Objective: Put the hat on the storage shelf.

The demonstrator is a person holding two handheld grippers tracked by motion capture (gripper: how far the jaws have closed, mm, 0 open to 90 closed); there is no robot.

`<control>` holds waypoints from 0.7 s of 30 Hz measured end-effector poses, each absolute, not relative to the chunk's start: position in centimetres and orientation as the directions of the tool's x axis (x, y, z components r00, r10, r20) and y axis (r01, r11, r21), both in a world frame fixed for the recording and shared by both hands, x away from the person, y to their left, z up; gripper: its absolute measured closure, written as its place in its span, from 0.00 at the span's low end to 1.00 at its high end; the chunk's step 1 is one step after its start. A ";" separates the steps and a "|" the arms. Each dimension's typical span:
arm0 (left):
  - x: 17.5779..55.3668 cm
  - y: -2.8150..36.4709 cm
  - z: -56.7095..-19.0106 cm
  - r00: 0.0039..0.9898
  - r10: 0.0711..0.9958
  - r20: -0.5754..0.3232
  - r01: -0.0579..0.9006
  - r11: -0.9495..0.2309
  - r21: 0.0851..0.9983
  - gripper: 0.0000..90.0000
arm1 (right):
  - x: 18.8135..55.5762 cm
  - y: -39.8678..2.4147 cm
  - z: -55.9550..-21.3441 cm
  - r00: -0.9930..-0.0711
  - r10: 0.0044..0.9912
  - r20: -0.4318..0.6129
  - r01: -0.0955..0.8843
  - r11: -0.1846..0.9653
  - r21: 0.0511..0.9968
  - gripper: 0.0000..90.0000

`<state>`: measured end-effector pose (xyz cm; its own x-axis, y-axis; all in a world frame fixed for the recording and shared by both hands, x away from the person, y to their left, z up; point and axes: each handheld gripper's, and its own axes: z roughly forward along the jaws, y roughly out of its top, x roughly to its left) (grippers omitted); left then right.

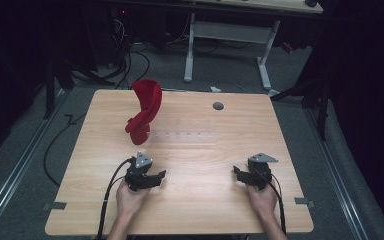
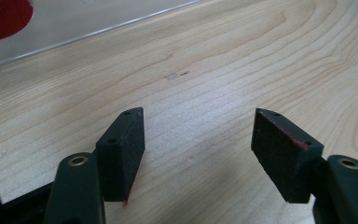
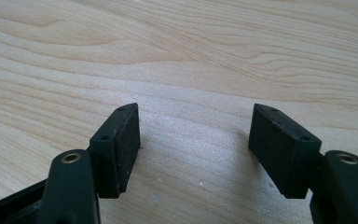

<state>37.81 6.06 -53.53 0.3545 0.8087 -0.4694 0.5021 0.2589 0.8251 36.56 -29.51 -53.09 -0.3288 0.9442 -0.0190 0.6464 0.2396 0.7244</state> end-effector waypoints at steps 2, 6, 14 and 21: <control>38.0 6.0 -53.8 0.352 0.821 -0.449 0.493 0.245 0.835 0.39 | 36.6 -29.5 -53.1 -0.329 0.944 -0.019 0.647 0.240 0.724 0.38; 38.2 5.9 -54.5 0.343 0.844 -0.413 0.487 0.217 0.846 0.38 | 36.6 -29.5 -53.1 -0.329 0.944 -0.019 0.647 0.240 0.724 0.38; 38.3 5.7 -54.6 0.337 0.853 -0.398 0.477 0.210 0.854 0.35 | 36.5 -29.5 -53.1 -0.328 0.944 -0.018 0.647 0.239 0.724 0.38; 38.4 5.8 -54.6 0.330 0.855 -0.400 0.477 0.214 0.852 0.32 | 36.6 -29.5 -53.1 -0.330 0.944 -0.019 0.647 0.240 0.724 0.38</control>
